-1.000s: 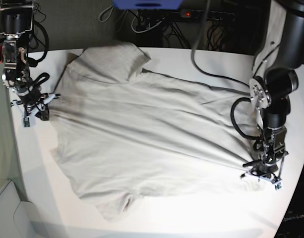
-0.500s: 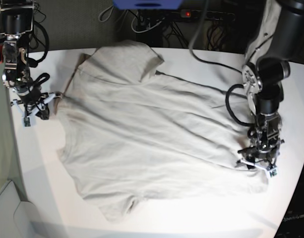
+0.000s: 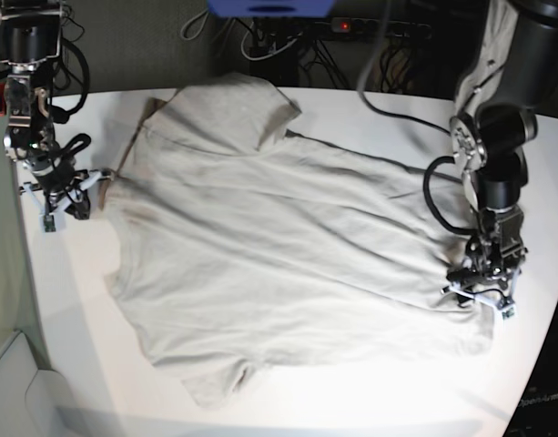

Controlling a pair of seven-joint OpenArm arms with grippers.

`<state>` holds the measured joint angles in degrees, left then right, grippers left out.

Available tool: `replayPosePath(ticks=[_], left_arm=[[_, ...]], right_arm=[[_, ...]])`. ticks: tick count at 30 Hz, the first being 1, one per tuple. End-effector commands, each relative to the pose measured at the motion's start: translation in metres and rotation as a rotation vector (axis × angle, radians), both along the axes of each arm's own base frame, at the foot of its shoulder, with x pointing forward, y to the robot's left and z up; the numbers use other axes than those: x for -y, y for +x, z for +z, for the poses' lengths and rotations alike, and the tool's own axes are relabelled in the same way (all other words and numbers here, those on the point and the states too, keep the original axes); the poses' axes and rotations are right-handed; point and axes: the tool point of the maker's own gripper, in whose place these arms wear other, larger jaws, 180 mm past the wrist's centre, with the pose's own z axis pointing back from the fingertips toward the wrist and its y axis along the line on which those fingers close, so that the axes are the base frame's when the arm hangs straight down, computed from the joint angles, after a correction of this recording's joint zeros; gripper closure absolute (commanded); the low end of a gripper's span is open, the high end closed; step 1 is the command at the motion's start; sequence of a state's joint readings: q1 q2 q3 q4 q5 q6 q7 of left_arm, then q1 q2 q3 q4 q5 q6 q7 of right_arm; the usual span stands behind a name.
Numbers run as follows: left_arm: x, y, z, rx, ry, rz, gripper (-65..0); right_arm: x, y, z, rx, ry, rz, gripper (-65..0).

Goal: Layout the t-shirt on the table in an organized manner, then fold the t-shirt properly
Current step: 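Drag the shirt's side edge with the left gripper along the table, then move the left gripper to the shirt's shoulder corner and grasp it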

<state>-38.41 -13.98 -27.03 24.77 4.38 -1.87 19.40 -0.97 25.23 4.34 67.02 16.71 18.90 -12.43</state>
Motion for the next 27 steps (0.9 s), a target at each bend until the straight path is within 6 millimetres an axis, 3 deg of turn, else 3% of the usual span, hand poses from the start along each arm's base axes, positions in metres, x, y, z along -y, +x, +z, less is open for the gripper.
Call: replayPosePath(ticks=[1,5,10,16,22,27], left_arm=[[-0.013,0.018,0.033,0.076,0.027,0.014,-37.5],[-0.001,0.005,0.045,0.090,0.054,-0.006,-37.5],[0.016,-0.015,0.087,0.182,0.113,-0.026,-37.5],[0.019,-0.072,0.094,0.118,0.158,-0.030,-37.5],[0.012,-0.123,0.095,0.090,0.231,-0.030,-37.5],[-0.025,-0.152,0.087,0.060,0.234,0.077,-37.4]], right_arm=[[0.008,0.012,0.019,0.063,-0.015,-0.004,0.0],[0.008,0.013,0.019,0.064,-0.015,-0.004,0.0],[0.002,0.013,0.016,0.065,0.000,-0.004,0.0],[0.000,0.019,0.021,0.082,0.006,-0.005,0.0],[0.000,0.021,0.023,0.086,0.006,-0.007,0.0],[-0.001,0.019,0.021,0.082,0.008,-0.006,0.0]])
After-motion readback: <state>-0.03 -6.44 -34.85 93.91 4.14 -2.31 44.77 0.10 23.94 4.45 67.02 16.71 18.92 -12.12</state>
